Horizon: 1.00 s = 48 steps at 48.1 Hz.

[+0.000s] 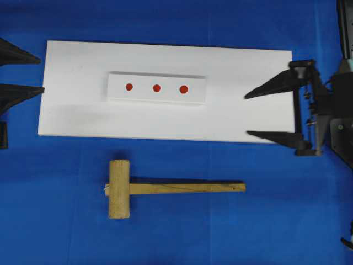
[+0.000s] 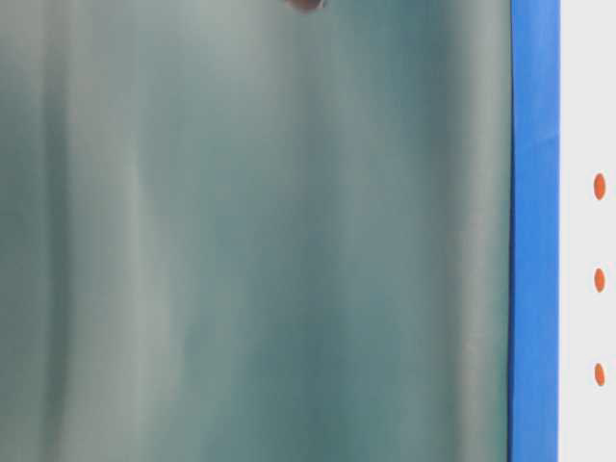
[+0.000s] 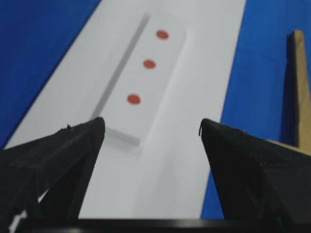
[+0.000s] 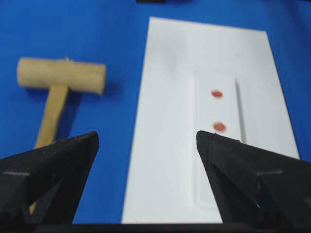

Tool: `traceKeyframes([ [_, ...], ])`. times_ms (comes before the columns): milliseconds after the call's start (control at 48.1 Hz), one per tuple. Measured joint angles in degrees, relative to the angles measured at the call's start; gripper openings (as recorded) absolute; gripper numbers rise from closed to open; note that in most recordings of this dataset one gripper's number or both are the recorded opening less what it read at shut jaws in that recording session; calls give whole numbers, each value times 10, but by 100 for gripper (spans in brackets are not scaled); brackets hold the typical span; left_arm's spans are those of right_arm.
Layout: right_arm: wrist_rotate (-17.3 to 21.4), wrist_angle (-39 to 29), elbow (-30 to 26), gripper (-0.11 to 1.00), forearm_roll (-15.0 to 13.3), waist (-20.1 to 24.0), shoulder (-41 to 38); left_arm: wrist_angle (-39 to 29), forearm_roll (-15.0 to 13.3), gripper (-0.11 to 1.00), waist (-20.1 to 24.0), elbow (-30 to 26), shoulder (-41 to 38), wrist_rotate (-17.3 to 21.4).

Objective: Hit the mark with a hammer.

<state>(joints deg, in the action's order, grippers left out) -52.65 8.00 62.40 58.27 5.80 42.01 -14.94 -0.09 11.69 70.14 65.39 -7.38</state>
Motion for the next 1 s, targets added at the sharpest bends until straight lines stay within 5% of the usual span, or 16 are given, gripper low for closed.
traceKeyframes([
  [333, -4, -3, 88, 88, -1, -6, 98, 27, -1, 75, -29, 19, 43, 120],
  [998, -1, 38, 160, 88, 17, -7, 148, 92, 0, 74, -47, 64, 47, 161],
])
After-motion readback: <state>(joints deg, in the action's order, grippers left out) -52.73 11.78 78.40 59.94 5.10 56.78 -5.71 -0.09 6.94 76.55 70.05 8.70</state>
